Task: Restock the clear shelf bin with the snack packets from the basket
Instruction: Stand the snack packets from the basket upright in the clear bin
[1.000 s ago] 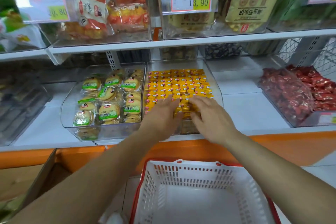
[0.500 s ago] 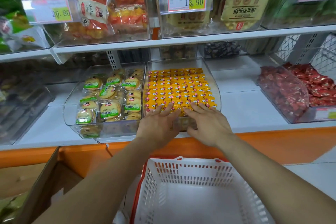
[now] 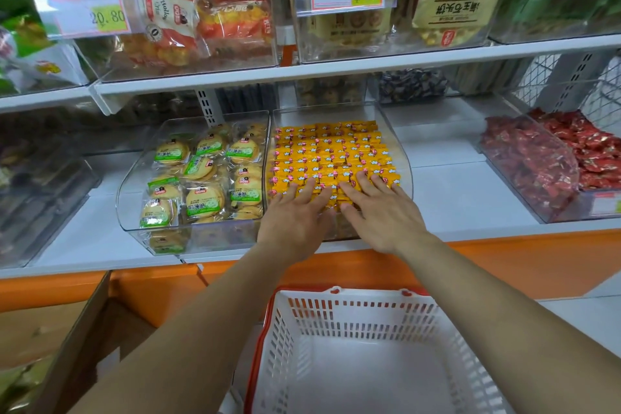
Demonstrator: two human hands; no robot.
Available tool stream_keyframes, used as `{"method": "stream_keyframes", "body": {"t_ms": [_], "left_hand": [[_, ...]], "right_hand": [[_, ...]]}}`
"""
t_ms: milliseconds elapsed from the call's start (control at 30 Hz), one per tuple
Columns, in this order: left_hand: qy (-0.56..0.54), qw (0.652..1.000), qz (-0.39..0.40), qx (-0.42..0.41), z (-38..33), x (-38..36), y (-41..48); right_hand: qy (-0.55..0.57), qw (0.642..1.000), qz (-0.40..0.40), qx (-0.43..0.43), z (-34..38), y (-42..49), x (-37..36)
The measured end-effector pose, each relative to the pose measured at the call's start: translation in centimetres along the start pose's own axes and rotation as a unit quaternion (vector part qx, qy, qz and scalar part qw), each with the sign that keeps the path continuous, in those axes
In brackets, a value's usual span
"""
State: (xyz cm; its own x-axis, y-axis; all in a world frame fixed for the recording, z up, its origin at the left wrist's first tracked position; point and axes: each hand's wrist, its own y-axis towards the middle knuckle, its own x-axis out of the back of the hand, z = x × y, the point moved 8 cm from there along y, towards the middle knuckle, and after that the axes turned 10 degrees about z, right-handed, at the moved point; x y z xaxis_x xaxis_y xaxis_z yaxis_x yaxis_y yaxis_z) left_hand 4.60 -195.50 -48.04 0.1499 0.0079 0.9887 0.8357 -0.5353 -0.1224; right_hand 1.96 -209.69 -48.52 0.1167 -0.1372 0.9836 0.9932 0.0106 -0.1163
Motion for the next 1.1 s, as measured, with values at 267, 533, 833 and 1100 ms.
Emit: {"method": "stream_keyframes", "body": {"t_ms": [267, 533, 833, 1100], "left_hand": [[0.007, 1.000, -0.004, 0.017, -0.3, -0.4, 0.0], [0.007, 0.999, 0.019, 0.047, 0.1, -0.8, 0.8], [0.000, 0.999, 0.037, 0.027, 0.2, -0.3, 0.6], [-0.019, 1.000, 0.022, -0.008, 0.1, 0.6, -0.9]], "right_hand": [[0.005, 1.000, -0.013, -0.023, 0.3, -0.4, 0.1], [0.016, 0.999, -0.021, -0.024, 0.0, -0.1, -0.1], [0.038, 0.999, 0.005, -0.039, 0.4, 0.1, 0.3], [-0.006, 0.997, -0.074, 0.005, 1.1, -3.4, 0.7]]}}
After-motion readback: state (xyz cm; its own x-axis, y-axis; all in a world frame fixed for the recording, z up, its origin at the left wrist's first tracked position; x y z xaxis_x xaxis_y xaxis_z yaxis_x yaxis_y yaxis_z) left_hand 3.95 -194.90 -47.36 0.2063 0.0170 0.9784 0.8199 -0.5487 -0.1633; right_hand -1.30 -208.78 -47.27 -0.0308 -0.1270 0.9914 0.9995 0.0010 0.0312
